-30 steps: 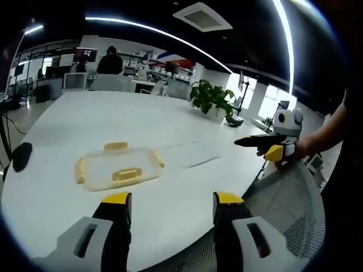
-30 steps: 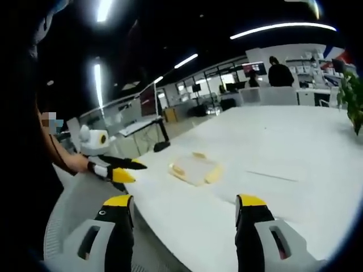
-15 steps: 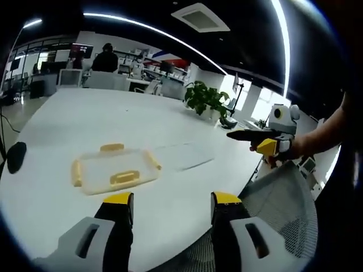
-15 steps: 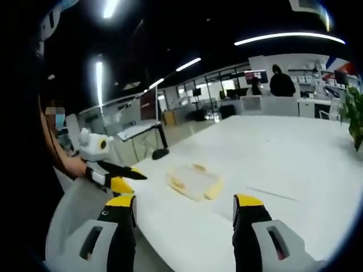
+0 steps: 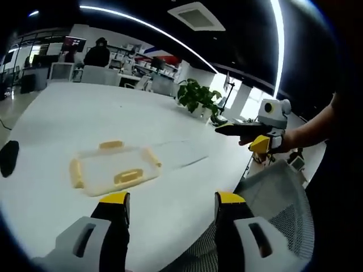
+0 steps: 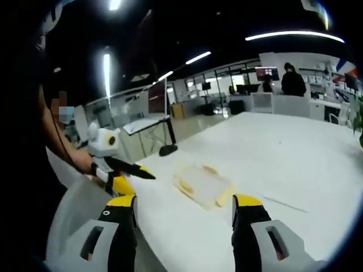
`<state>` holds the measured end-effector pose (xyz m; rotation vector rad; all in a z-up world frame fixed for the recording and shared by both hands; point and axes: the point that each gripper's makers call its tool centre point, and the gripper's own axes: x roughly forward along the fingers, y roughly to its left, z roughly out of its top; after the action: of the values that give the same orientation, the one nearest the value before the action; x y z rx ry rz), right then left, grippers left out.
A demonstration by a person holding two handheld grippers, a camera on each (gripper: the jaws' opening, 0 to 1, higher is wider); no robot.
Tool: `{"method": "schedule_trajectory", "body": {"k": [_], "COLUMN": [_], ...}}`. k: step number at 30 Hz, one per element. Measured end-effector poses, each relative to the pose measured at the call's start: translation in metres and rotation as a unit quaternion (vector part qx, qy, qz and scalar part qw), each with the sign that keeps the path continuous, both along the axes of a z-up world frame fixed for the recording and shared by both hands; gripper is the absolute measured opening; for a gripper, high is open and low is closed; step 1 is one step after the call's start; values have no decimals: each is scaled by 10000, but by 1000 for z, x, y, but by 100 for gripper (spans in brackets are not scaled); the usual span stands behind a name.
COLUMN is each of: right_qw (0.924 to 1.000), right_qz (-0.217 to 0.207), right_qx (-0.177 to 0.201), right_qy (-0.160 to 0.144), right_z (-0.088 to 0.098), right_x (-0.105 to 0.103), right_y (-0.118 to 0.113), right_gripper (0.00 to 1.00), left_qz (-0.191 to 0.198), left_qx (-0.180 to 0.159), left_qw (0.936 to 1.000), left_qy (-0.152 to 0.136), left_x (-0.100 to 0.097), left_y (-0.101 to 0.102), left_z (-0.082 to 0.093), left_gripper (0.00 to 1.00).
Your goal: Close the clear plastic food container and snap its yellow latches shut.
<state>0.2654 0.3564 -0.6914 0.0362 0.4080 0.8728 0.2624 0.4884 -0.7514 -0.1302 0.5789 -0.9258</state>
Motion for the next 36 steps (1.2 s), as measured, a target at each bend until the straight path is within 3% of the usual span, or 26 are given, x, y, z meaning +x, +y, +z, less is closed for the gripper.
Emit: {"method": "schedule_trajectory", "body": {"k": [15,32,36], "right_qw": [9997,9993,9981], "right_qz": [221,200,344], "right_qx": [-136,-311,-515], "right_qy": [-20,-54,-63], "right_z": [-3,-9,-15], "right_x": [25,49,52], "right_y": [26,25,27], "right_gripper": [66,64,64], "left_qz": [-294,-485,-572], "left_qx": [253,487,600], "left_qw": [9992,9976,9965], "left_qy": [-63,-28,-32], "left_x": [26,36,41], "left_y": [17,29,34], "left_z": [-7,-12,-15], "left_gripper": [59,60,60]}}
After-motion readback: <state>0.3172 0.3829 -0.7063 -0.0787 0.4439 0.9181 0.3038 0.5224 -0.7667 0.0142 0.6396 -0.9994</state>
